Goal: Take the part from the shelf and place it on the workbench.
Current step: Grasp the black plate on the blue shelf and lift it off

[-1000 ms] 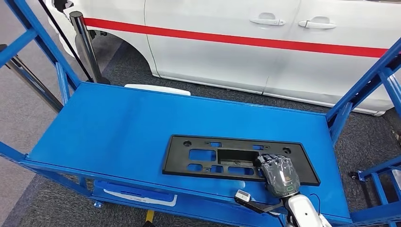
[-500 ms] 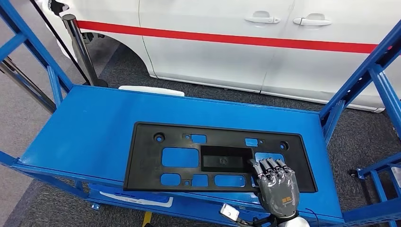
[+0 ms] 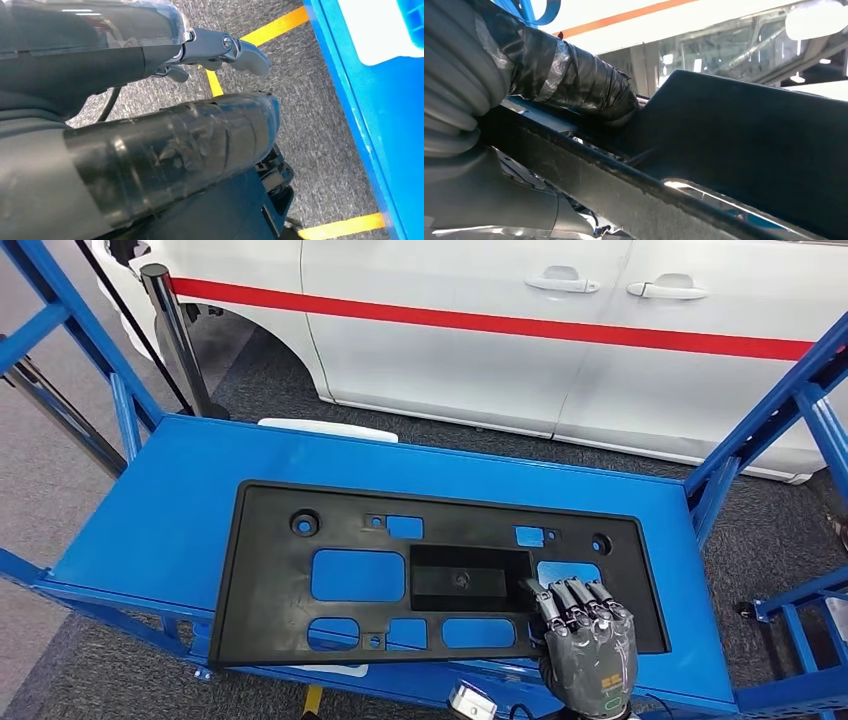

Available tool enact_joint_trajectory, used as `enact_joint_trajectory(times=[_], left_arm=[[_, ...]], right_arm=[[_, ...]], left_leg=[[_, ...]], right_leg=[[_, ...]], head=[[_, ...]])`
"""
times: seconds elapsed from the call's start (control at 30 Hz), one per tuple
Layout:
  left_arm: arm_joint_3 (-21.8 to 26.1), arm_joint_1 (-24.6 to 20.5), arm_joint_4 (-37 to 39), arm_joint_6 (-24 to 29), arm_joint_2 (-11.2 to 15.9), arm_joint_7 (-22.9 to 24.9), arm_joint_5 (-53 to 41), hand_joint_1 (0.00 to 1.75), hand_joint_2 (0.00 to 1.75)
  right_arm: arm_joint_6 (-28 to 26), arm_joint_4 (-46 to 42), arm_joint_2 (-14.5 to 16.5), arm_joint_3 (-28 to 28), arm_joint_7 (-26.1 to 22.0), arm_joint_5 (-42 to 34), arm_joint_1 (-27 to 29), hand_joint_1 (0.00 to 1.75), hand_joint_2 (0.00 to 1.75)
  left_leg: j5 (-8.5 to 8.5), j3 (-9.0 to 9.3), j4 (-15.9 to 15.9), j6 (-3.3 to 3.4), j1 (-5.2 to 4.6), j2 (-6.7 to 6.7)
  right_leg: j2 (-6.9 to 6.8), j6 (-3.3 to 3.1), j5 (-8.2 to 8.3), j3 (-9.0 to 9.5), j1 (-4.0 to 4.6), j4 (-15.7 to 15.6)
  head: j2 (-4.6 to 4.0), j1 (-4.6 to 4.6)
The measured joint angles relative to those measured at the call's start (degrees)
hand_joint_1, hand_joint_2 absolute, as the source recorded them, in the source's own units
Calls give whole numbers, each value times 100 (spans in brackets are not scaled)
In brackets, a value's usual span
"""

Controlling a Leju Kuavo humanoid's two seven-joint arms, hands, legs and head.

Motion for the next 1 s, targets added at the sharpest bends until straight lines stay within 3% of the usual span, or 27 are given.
enact_joint_trajectory(times=[0.03,0.17,0.23,0.3,0.33,0.37,0.4,0.47,0.53,0.63,0.7,0.8,0.83,0.87,0.9,1.0], left_arm=[[5,-1,0,1,-1,0,-1,0,0],[32,-2,0,10,-1,-7,-3,0,0],[54,-1,0,20,-1,-15,-4,0,0],[72,10,0,31,-1,-17,-5,0,0],[79,20,0,38,-1,-17,-6,0,0],[85,29,0,45,-1,-17,-9,0,0],[91,34,0,53,-1,-17,-14,0,0],[102,33,0,67,-1,-24,-22,0,87],[113,27,0,-9,-2,-92,-20,0,175],[124,35,0,-275,2,-245,-10,0,175],[126,35,0,-368,4,-291,-10,0,175],[127,34,0,-365,4,-308,-8,0,175],[128,38,0,-346,4,-307,-7,0,175],[131,42,0,-318,4,-302,-4,0,175],[133,44,0,-273,4,-287,-3,0,175],[151,38,0,2,-2,-116,-13,0,175]], right_arm=[[-1,-15,10,-2,0,2,3,175,175],[-1,-92,63,-5,-8,23,48,175,175],[-1,-153,126,-2,-15,34,66,175,175],[-1,-189,191,24,-4,48,88,175,175],[-1,-196,224,52,14,57,102,175,175],[-1,-198,259,92,41,66,112,175,175],[-1,-198,293,140,76,73,118,175,175],[-1,-198,353,247,148,82,118,175,175],[-1,-194,386,347,210,84,102,175,175],[-1,-153,395,480,255,79,42,175,175],[-2,-114,394,549,256,73,1,175,175],[-3,-46,393,608,254,68,-41,175,175],[-3,-21,392,615,254,68,-44,175,175],[-3,3,392,619,254,67,-45,175,175],[-3,25,391,622,254,66,-46,175,175],[-3,71,391,641,250,61,-70,175,175]], left_leg=[[-5,-3,3,-28,-10,-2],[-84,-31,68,-150,-4,-2],[-381,-225,518,-193,10,0],[-731,-563,1275,-214,15,1],[-801,-684,1541,-221,16,1],[-752,-709,1596,-221,16,1],[-597,-628,1420,-213,16,1],[-204,-273,661,-173,12,1],[-37,-34,123,-133,-6,-4],[-19,-10,7,-66,-10,-7],[17,6,-40,6,12,0],[32,4,-53,57,15,9],[31,1,-48,59,12,10],[28,0,-41,59,11,8],[22,3,-32,59,11,4],[-13,14,-2,23,0,-9]], right_leg=[[3,-25,26,66,14,-156],[13,-153,49,71,12,-228],[-3,-213,65,78,1,-255],[-14,-244,61,74,16,-250],[-16,-250,58,75,23,-247],[-14,-255,54,79,28,-243],[-9,-257,49,86,30,-238],[0,-244,31,105,39,-223],[4,-204,18,94,56,-200],[4,-125,24,69,57,-197],[3,-72,-120,-1,49,-13],[1,-8,-635,-443,22,978],[0,6,-721,-579,13,1265],[0,13,-699,-633,6,1370],[-1,12,-566,-577,0,1247],[-2,-35,-48,-58,8,149]], head=[[0,-1],[0,-3],[0,-6],[0,-7],[0,-6],[0,-6],[0,-7],[0,-6],[0,-4],[0,-5],[0,-2],[0,-1],[0,-1],[0,-1],[0,0],[0,1]])
